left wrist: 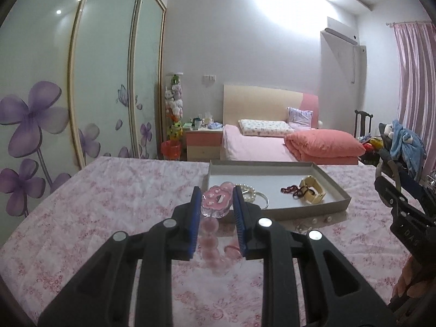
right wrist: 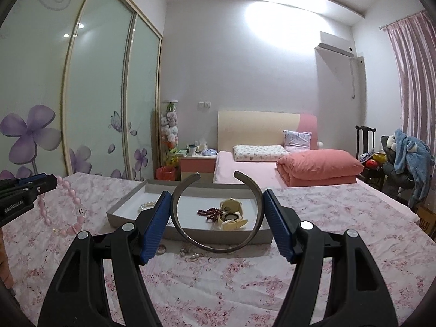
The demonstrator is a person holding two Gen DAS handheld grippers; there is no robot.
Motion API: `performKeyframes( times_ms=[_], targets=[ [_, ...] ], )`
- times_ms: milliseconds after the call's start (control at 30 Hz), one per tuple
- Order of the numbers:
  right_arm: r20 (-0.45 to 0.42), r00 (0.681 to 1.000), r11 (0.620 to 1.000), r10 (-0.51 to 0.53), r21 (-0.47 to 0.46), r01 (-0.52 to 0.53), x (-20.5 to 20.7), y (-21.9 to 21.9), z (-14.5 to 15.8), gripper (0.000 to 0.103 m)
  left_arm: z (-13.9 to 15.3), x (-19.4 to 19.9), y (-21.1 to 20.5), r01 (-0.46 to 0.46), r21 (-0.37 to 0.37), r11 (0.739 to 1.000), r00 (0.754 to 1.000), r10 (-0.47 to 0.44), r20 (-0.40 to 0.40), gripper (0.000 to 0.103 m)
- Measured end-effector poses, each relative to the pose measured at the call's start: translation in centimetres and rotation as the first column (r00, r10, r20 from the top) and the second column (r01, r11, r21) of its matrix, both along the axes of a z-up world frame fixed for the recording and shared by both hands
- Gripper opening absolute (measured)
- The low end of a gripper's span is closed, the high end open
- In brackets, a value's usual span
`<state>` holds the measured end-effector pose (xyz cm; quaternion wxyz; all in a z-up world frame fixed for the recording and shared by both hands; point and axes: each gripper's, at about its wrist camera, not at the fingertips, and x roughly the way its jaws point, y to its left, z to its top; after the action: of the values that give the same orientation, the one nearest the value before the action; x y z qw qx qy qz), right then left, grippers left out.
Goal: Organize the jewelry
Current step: 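Carry pink bracelet and silver cuff toward the grey tray with both tools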
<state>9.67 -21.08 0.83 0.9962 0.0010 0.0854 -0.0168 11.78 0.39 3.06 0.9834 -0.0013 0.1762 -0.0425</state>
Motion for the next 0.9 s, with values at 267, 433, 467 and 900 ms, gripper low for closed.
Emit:
performKeyframes(
  times_ms=[267, 433, 467, 900],
  targets=[
    [0.060, 0.998, 1.000, -0.024, -0.018, 0.025, -0.6, 0.3, 0.3, 0.068, 0.9, -1.4, -1.4, -0.033, 0.034, 0.999, 0.996, 0.030, 0.080, 0.024],
    [0.088, 0.995, 0.998, -0.041, -0.041, 0.045, -0.7, 1.0, 0.3, 0.068, 1.0, -1.9, -2.2, -0.046, 0.048, 0.998, 0.994, 0.040, 0.105, 0.024],
    [0.093, 0.995, 0.998, -0.045, -0.046, 0.049, -0.7, 1.1, 0.3, 0.068, 1.0, -1.9, -2.3, -0.047, 0.050, 0.998, 0.993, 0.042, 0.109, 0.024],
    [0.126, 0.990, 0.995, -0.068, -0.066, 0.076, -1.1, 0.6, 0.2, 0.068, 0.7, -1.7, -3.0, -0.078, 0.055, 0.995, 0.991, 0.071, 0.117, 0.023]
  ],
)
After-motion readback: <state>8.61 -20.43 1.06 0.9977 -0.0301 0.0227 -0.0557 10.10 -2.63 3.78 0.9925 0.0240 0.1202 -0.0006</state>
